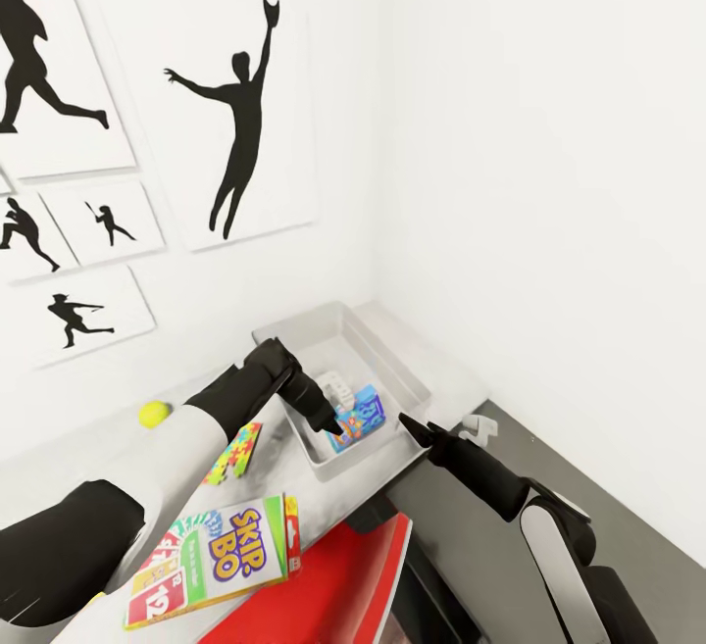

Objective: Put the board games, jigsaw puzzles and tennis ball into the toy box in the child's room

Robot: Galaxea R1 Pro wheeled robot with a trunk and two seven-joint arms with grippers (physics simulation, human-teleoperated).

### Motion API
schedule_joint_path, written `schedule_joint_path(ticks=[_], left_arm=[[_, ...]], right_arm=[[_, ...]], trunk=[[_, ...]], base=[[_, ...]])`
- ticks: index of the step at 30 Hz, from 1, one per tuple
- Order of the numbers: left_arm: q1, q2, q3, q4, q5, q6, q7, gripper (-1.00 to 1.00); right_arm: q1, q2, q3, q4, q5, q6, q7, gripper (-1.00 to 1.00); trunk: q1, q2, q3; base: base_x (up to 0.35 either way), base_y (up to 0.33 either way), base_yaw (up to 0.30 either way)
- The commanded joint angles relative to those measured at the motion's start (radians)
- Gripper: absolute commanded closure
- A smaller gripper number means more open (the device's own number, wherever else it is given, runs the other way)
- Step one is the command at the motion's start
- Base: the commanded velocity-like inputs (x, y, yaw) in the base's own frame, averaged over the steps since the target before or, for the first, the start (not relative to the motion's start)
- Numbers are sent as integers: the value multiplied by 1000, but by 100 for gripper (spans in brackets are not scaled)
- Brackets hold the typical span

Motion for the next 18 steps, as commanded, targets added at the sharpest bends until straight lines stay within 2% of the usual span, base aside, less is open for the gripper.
schedule_joint_path(ticks=[1, 15, 18], left_arm=[[-1, 0, 0, -2, -8, 6, -6, 100], [-1, -1, 1, -7, -8, 6, 17, 100], [-3, -6, 5, -23, -8, 7, 33, 100]], right_arm=[[-1, -1, 0, 0, -5, 4, 0, -100], [-1, -1, -5, 0, -6, 4, 5, -100], [-1, 5, -22, 17, -3, 5, 15, -100]], trunk=[[0, -1, -2], [0, -1, -4], [0, -1, -4]], base=[[0, 0, 0], [0, 0, 0], [0, 0, 0]])
